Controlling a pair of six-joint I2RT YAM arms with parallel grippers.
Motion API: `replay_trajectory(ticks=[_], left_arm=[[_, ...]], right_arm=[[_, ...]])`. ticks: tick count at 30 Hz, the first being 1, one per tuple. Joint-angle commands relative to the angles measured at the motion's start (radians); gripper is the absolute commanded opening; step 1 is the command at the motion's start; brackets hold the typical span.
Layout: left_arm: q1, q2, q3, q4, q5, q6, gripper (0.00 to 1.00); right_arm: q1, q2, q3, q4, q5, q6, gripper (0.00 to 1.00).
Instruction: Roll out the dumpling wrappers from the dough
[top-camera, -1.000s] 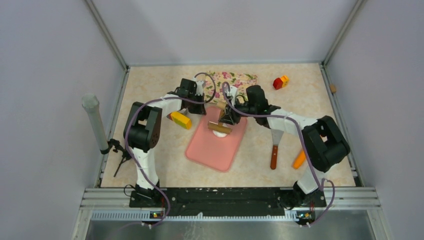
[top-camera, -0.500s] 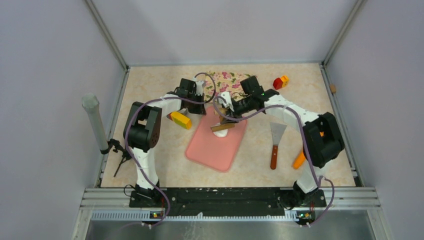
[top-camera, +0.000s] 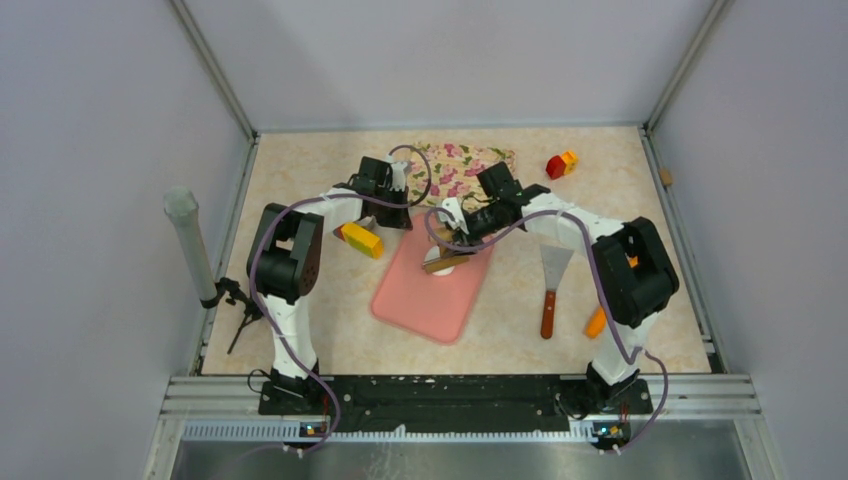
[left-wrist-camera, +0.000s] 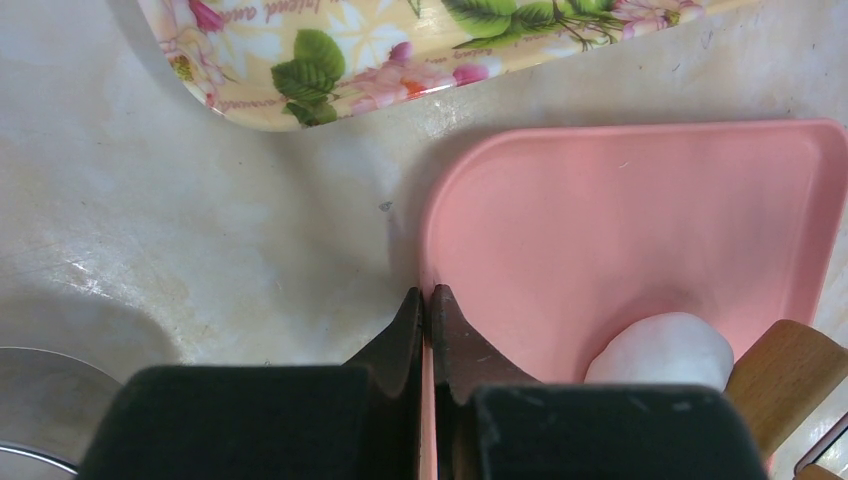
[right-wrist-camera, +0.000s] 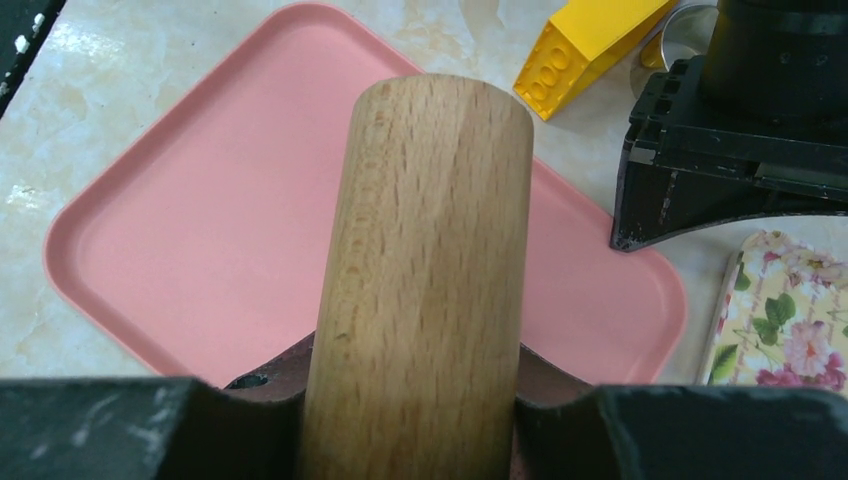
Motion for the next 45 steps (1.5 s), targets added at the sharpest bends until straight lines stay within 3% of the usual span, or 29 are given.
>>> replay_trajectory(ticks=[1, 18, 31, 45], left_arm=[[-0.002, 0.052, -0.023, -0.029, -0.017, 0.025, 0.00], [-0.002, 0.049, -0.026, -0.027, -0.018, 0.025, 0.00], [-0.002, 0.048, -0.027, -0.027, -0.024, 0.020, 0.00], [-0.002, 0.048, -0.027, -0.027, -0.025, 0.020, 0.00]], right_arm=[[0.010, 0.027, -0.065, 0.118, 0.058, -0.019, 0.00], [0.007, 0.045, -0.193, 0.184, 0.095, 0.114, 0.00], [0.003, 0.039, -0.243, 0.191, 0.024, 0.243, 0.00], [0.003, 0.033, -0.258, 0.200, 0.009, 0.269, 0.00]])
